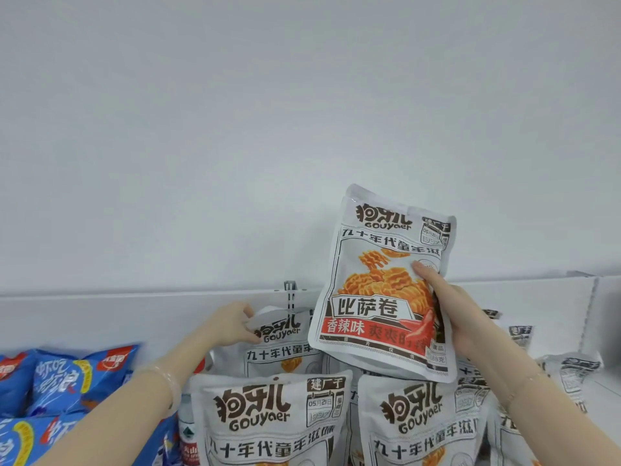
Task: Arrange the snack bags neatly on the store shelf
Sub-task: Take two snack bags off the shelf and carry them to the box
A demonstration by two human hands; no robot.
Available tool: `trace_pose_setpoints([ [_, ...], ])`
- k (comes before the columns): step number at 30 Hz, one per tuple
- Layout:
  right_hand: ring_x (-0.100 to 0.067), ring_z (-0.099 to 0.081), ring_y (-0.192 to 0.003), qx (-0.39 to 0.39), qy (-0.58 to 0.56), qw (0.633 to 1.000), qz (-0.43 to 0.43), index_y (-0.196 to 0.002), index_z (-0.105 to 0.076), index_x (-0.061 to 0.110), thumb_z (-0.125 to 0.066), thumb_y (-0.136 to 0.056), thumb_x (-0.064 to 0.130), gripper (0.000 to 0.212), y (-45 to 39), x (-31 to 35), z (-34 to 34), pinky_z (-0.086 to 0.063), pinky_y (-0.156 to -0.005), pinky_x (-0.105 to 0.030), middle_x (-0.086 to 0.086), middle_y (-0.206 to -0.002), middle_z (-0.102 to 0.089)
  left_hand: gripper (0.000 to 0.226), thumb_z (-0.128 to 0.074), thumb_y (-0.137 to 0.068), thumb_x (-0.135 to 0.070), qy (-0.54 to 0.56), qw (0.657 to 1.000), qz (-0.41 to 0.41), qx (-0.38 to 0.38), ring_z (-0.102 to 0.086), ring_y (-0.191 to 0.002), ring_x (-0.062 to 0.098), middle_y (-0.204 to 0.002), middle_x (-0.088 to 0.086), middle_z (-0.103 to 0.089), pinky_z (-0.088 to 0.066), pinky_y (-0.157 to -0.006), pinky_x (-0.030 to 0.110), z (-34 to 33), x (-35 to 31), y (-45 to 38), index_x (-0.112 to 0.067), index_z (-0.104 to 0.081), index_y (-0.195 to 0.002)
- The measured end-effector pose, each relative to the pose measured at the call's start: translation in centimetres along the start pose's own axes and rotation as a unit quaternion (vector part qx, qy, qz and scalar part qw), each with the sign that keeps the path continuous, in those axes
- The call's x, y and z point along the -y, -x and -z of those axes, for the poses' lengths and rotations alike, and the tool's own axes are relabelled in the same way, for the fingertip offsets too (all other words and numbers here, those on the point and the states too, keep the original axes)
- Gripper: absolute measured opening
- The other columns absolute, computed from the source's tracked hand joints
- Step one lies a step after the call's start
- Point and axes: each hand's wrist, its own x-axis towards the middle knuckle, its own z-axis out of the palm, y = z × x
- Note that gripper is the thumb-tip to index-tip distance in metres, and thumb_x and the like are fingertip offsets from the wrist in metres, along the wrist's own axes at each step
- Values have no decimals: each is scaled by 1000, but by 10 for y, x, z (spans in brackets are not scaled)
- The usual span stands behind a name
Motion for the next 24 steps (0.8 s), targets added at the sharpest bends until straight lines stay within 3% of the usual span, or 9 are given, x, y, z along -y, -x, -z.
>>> trace_pose_setpoints([
  [3, -31, -75, -91, -10, -14, 1000, 8, -105, -71, 10, -74, -70, 60, 61, -2, 1, -1, -54, -94, -49, -11, -93, -79, 58, -78, -77, -15, 26, 1000, -5, -7, -65, -101, 30, -122, 8, -60, -56, -62, 34, -7, 4, -8, -12, -51, -129],
  [4, -31, -75, -91, -12, -18, 1000, 12, -106, -70, 10, -74, -70, 59, 62, -3, 1, -1, -54, -94, -49, -11, -92, -79, 55, -75, -80, -13, 18, 1000, -11, -13, -65, -100, 29, -125, 6, -60, -56, -61, 33, -9, 4, -9, -12, -52, -130],
  [7, -31, -75, -90, -19, -24, 999, 29, -108, -69, 8, -76, -69, 58, 63, -6, 3, -1, -55, -94, -48, -11, -92, -79, 39, -72, -83, -14, 4, 998, -23, -51, -67, -95, 29, -117, 5, -66, -57, -60, 36, -10, 1, -15, -10, -62, -120],
  [11, -34, -75, -90, -38, -29, 998, 50, -110, -67, 6, -78, -68, 54, 65, -6, 7, 2, -58, -88, -47, -14, -93, -78, 25, -71, -81, -19, -32, 994, -53, -92, -61, -78, 19, -100, 4, -74, -43, -54, 23, 5, -7, -14, -18, -73, -106],
  [14, -32, -76, -84, -46, -42, 996, 62, -108, -67, 6, -80, -70, 49, 58, -2, 10, 3, -60, -77, -40, -12, -89, -79, 18, -73, -80, -22, -38, 990, -57, -123, -66, -81, 24, -94, 6, -74, -49, -62, 28, 25, -10, -8, -14, -75, -96],
  [17, -35, -75, -86, -54, -48, 995, 65, -106, -68, 4, -81, -69, 48, 58, 0, 11, 4, -60, -80, -44, -14, -89, -78, 28, -74, -81, -31, -14, 983, -58, -174, -68, -96, 26, -102, 5, -74, -48, -79, 31, 45, -15, 0, -16, -74, -104],
  [20, -30, -76, -77, -49, -58, 995, 69, -103, -69, 5, -81, -71, 44, 51, 7, 16, 0, -59, -65, -33, -13, -86, -79, 23, -72, -83, -34, 38, 967, -64, -245, -61, -78, 25, -78, 5, -67, -45, -69, 33, 68, -30, 14, -17, -73, -98],
  [21, -28, -76, -74, -46, -62, 994, 72, -102, -69, 5, -80, -72, 43, 50, 9, 18, -1, -58, -61, -31, -13, -85, -79, 22, -71, -83, -33, 63, 958, -72, -271, -61, -80, 26, -79, 5, -67, -44, -70, 34, 76, -37, 18, -16, -74, -97],
  [24, -31, -75, -81, -48, -67, 993, 80, -103, -70, 4, -81, -71, 44, 52, 15, 23, -1, -61, -74, -39, -14, -88, -79, 24, -70, -85, -30, 178, 915, -109, -346, -67, -89, 31, -88, 14, -74, -50, -78, 41, 104, -63, 35, -8, -75, -92],
])
